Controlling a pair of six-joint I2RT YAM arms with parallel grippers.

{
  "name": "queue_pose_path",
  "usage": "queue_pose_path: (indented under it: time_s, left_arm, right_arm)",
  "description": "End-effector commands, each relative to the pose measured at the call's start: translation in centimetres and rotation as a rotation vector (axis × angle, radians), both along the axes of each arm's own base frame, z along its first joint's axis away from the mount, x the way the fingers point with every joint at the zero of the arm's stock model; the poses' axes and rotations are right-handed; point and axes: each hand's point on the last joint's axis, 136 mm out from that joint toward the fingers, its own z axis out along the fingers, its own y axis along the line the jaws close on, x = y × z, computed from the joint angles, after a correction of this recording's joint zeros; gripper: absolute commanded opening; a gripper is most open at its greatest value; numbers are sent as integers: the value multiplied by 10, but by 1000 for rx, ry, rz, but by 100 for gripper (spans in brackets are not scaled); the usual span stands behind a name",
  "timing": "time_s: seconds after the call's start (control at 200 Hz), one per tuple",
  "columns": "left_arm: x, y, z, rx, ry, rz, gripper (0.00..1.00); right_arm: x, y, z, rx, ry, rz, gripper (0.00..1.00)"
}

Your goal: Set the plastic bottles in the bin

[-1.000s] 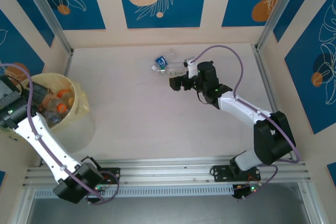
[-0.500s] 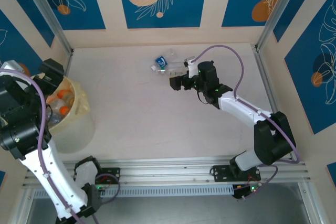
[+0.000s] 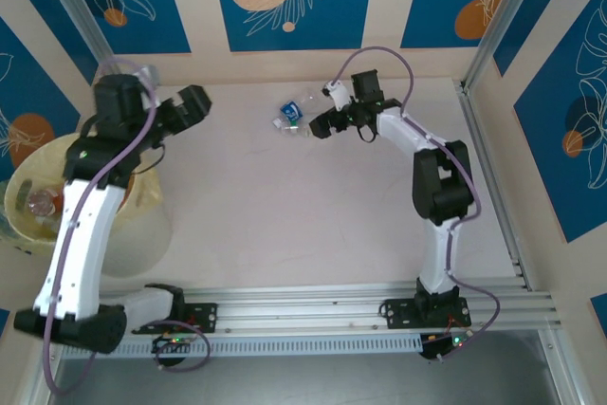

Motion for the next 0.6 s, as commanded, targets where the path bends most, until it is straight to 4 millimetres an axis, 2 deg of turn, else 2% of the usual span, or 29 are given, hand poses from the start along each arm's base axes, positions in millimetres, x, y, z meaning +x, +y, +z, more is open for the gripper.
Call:
queue_pose_path:
  time_s: [0.0, 0.105, 0.295, 0.495, 0.595]
  left_arm:
    - [15, -19, 10, 34, -80, -43, 100]
    - [25, -34, -4, 48, -56, -87, 100]
    - [31, -46, -15, 30, -89, -144, 100]
    - [34, -58, -29, 32, -75, -210, 100]
    - [36, -61, -38, 29, -67, -226, 100]
  right_arm:
    - [-3, 3, -8, -1, 37, 220, 100]
    - [16, 2, -21, -16, 36, 255, 99]
    - [30, 3, -45, -69, 32, 305, 98]
    - [26, 9, -58, -115, 52, 345, 96]
    - [20, 10, -76, -191, 59, 364, 96]
